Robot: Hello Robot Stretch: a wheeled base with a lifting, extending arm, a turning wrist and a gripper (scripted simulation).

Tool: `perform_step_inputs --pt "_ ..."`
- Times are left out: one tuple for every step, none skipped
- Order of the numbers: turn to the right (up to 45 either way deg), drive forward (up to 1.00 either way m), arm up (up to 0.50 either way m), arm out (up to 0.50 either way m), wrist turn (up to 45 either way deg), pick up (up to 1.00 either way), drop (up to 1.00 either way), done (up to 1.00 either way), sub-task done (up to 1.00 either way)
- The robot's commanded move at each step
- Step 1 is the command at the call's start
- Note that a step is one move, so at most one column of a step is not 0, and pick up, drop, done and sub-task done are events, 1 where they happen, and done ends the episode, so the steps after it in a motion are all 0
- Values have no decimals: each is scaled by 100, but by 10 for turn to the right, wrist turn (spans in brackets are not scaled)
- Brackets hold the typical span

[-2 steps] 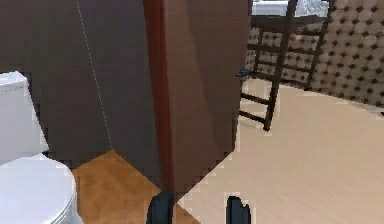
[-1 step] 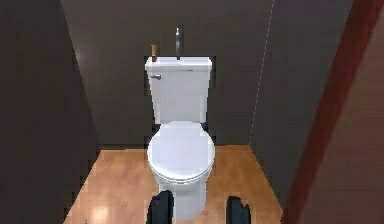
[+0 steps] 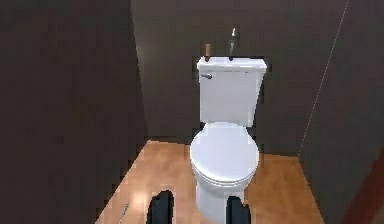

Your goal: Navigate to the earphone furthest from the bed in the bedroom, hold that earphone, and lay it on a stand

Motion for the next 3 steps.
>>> perform_step_inputs --pt "450 0 0 0 0 0 0 0 0" --pt "450 0 0 0 0 0 0 0 0" --pt "210 0 0 0 0 0 0 0 0"
